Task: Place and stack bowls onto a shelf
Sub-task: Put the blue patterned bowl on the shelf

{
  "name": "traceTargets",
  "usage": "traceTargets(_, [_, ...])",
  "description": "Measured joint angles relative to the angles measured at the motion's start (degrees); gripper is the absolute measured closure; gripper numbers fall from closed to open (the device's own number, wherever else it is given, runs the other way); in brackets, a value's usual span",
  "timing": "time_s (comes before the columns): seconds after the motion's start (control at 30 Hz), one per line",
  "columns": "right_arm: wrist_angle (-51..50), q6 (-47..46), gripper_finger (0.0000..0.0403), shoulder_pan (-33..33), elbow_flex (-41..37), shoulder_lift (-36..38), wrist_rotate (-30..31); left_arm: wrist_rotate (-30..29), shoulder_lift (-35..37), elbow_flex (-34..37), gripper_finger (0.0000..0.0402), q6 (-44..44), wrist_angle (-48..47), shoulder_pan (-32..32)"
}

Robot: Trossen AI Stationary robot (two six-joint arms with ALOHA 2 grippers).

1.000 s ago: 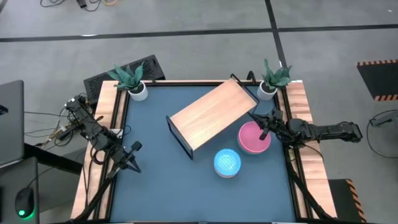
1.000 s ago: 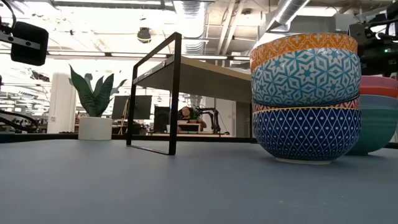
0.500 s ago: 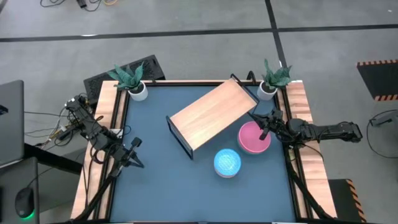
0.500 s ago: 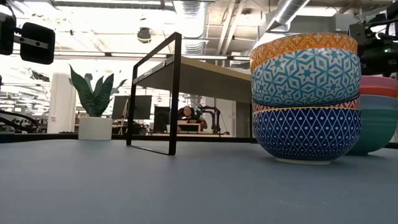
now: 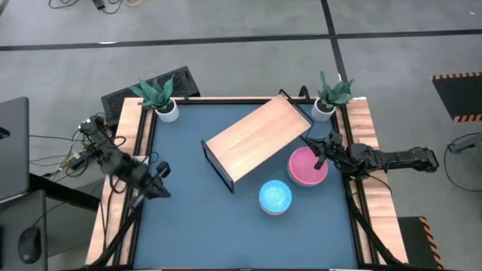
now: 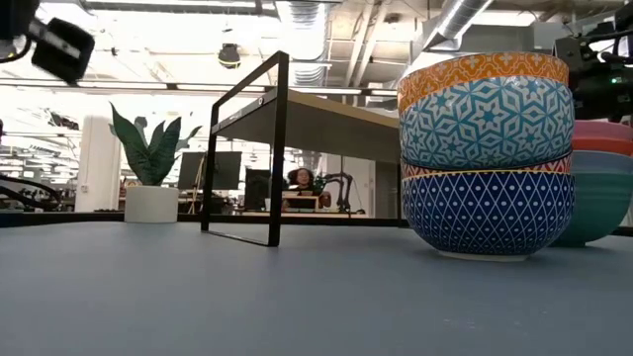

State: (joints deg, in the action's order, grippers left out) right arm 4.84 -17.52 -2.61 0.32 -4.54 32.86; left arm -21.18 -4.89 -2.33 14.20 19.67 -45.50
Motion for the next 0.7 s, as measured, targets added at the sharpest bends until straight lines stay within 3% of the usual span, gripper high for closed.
traceTargets(0.1, [0.03, 0.0, 0.0364, 0.0, -0.02, 0.0, 0.0, -7.53, 0.04, -0.02, 0.0401, 2.66, 9.15, 0.0])
traceTargets(0.23, [0.78, -0.82, 0.0364, -0.01, -0.01, 0.0, 0.0, -19.32, 0.02, -0.02, 0.0401, -0.06, 16.8, 0.0])
traceTargets(0.5, [1.16, -21.51, 0.0364, 0.19, 0.47, 0.0, 0.0, -44.05, 0.02, -0.02, 0.0401, 2.79, 18.33, 0.0])
traceTargets(0.6, [1.18, -22.14, 0.0364, 0.11, 0.5, 0.0, 0.0, -49.64, 0.02, -0.02, 0.0401, 7.42, 17.81, 0.0])
traceTargets(0.7, [1.26, -22.31, 0.0364, 0.11, 0.59, 0.0, 0.0, -50.05, 0.02, -0.02, 0.0401, 7.97, 16.68, 0.0])
